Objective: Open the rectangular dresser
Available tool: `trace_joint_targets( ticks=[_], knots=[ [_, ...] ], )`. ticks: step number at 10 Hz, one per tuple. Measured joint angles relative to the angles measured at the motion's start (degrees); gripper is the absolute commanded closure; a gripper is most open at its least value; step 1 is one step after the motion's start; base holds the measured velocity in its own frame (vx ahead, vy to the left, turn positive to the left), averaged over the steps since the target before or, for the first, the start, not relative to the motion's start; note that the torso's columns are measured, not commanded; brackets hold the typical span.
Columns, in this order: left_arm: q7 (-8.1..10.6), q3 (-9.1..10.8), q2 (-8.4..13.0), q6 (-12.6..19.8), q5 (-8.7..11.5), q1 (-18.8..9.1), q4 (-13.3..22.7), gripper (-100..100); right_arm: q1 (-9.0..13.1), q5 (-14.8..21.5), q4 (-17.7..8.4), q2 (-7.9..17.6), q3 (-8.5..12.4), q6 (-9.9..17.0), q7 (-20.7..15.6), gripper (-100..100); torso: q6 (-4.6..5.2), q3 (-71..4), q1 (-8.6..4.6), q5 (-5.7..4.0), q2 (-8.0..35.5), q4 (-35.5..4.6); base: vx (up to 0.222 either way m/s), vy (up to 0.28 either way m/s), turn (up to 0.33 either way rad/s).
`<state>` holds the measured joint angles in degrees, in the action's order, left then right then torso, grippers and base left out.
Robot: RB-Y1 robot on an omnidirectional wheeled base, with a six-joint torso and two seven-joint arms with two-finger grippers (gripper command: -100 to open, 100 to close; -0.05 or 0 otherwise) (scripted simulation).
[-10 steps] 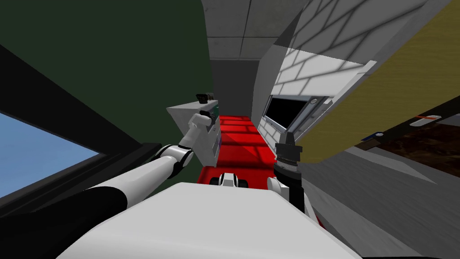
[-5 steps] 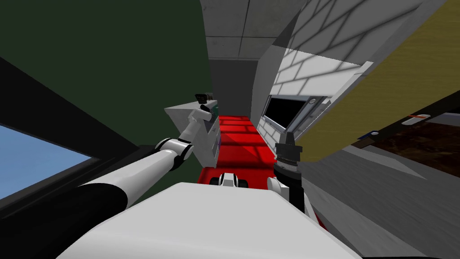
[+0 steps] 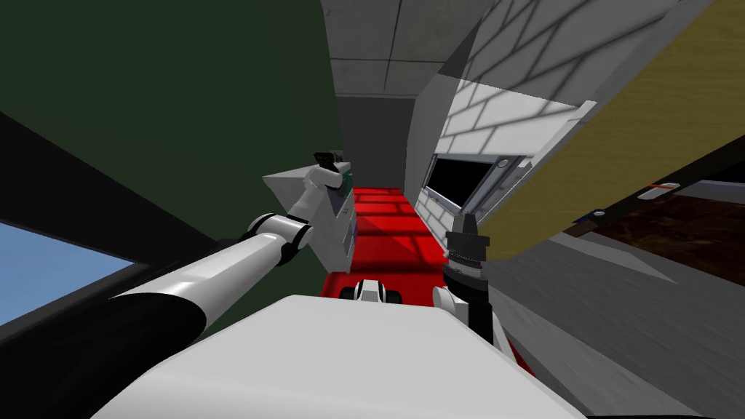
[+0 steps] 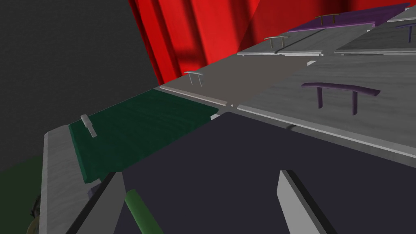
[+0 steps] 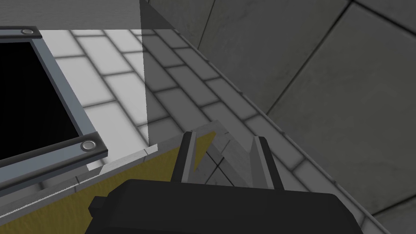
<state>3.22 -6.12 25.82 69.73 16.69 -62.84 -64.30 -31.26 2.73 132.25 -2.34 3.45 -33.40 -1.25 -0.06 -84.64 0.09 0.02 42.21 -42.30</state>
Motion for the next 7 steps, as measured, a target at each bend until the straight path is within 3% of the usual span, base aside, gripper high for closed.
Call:
trace_joint_targets(
  ticks=[5, 7],
  knots=[
    [0.25, -0.75, 1.94, 6.61, 1.19, -6.34, 5.3, -100, 0.0, 0.0, 0.0, 0.0, 0.0, 0.0, 0.0, 0, -0.13, 0.03, 0.23, 0.07, 0.06, -0.08, 0.014, 0.019, -0.032],
    [0.05, -0.89, 2.27, 7.57, 1.52, -7.94, 7.07, -100, 0.0, 0.0, 0.0, 0.0, 0.0, 0.0, 0.0, 0, -0.12, 0.05, 0.22, 0.1, 0.07, -0.03, 0.037, -0.01, -0.031]
  ],
)
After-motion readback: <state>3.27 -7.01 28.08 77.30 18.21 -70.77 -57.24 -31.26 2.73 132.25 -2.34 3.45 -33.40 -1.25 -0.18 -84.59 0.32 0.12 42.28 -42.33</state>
